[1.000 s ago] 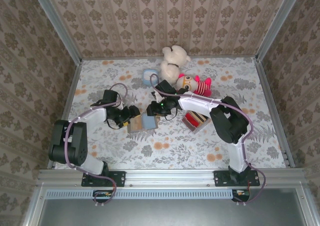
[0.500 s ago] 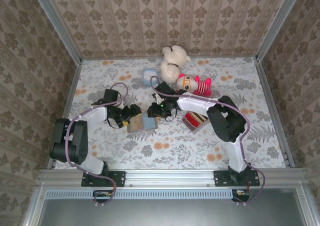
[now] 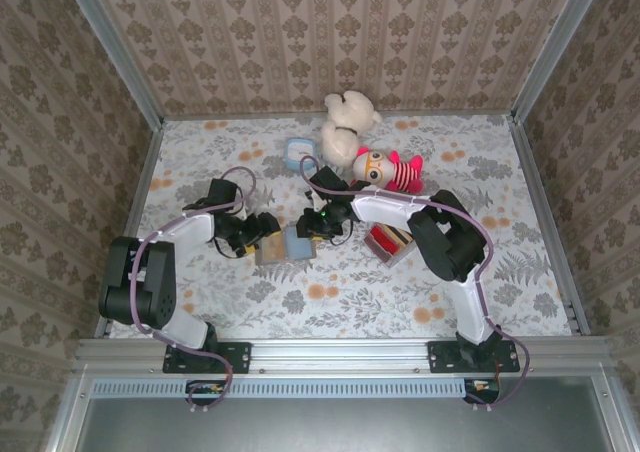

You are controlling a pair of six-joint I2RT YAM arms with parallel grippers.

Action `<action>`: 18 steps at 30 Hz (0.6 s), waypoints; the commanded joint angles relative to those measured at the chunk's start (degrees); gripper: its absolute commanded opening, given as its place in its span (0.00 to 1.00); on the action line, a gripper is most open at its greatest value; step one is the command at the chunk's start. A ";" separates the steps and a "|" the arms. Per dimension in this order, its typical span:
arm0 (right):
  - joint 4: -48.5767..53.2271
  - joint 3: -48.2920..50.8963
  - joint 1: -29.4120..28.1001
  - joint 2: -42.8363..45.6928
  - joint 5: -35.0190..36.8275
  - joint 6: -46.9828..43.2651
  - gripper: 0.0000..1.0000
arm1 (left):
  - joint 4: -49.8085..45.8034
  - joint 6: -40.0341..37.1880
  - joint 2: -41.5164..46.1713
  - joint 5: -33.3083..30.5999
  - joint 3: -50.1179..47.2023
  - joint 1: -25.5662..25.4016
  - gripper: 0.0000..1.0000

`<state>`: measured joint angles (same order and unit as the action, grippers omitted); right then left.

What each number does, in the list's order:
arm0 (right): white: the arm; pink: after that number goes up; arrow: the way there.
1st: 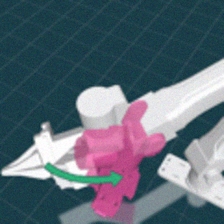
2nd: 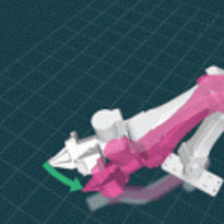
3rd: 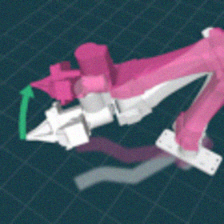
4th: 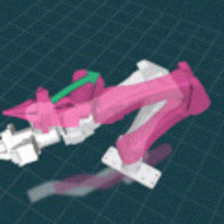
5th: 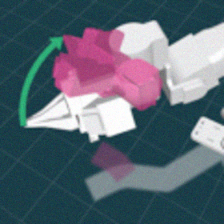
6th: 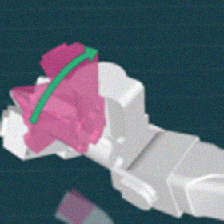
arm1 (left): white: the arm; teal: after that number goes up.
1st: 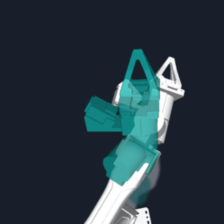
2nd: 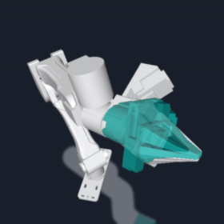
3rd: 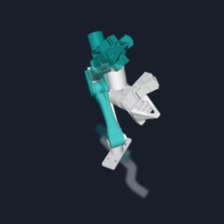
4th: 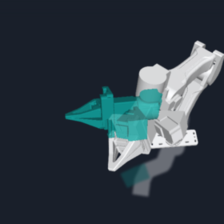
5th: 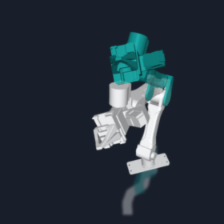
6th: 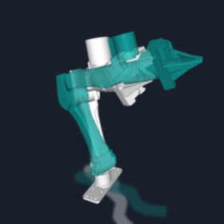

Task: Take the credit cards out of the card holder

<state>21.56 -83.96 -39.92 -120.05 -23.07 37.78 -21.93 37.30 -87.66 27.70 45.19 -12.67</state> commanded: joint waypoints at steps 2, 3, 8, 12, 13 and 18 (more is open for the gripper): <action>2.61 -2.13 -0.07 -1.48 0.83 0.28 0.34 | -1.19 -1.43 -0.44 0.33 0.69 0.36 0.76; 2.61 -2.08 -0.07 -1.51 0.67 0.30 0.33 | -0.77 -1.31 -0.83 0.92 0.62 0.33 0.74; 2.70 -2.07 -0.07 -1.73 0.49 0.19 0.32 | 0.71 -1.16 -1.69 3.11 0.69 0.32 0.59; 2.70 -2.43 -0.07 -2.24 -0.48 -0.07 0.30 | 0.98 -1.05 -0.98 3.19 0.60 0.29 0.54; 2.70 -2.51 -0.07 -2.42 -0.69 -0.07 0.30 | 1.00 -1.08 -0.78 3.20 0.68 0.33 0.55; 3.28 -3.36 -0.07 -3.94 -1.36 -0.11 0.29 | 0.80 -1.25 -1.22 3.61 0.75 0.35 0.55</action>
<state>22.50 -85.65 -39.92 -122.04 -23.22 37.74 -20.99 36.84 -88.79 30.02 45.19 -12.62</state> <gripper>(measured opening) 0.291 0.550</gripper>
